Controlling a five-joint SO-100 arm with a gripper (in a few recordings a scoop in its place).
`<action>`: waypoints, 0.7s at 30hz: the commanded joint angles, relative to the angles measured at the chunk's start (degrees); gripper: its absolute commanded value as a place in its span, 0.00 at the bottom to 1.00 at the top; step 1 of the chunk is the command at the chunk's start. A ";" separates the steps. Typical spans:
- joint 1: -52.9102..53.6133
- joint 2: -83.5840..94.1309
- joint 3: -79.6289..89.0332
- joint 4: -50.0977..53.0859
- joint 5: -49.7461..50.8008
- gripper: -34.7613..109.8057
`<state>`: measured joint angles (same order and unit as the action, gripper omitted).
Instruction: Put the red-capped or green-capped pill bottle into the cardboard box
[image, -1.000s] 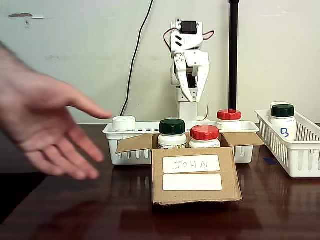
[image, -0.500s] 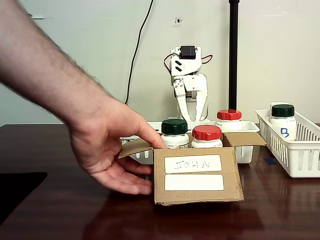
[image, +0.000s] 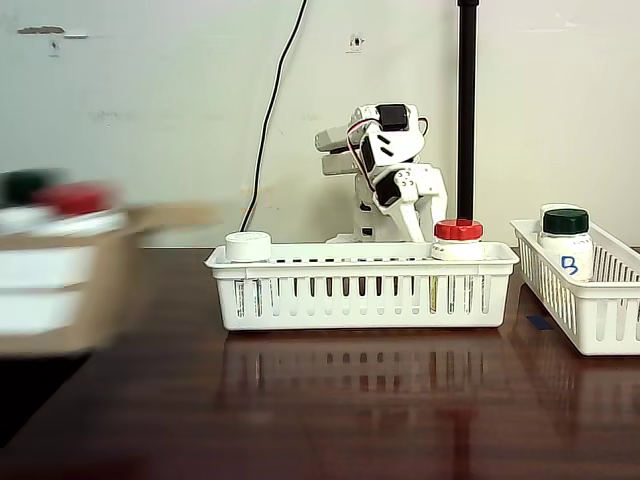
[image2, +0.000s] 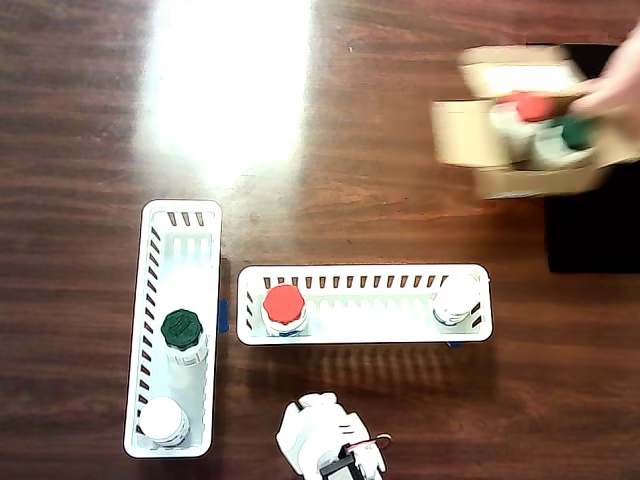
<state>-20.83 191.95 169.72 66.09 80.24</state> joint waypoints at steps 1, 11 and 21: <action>-2.99 4.83 -0.09 -0.62 2.90 0.24; 2.72 4.83 -0.09 -0.62 -14.50 0.25; 2.72 4.83 -0.09 -0.62 -28.39 0.25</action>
<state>-18.46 192.04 169.72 66.09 55.02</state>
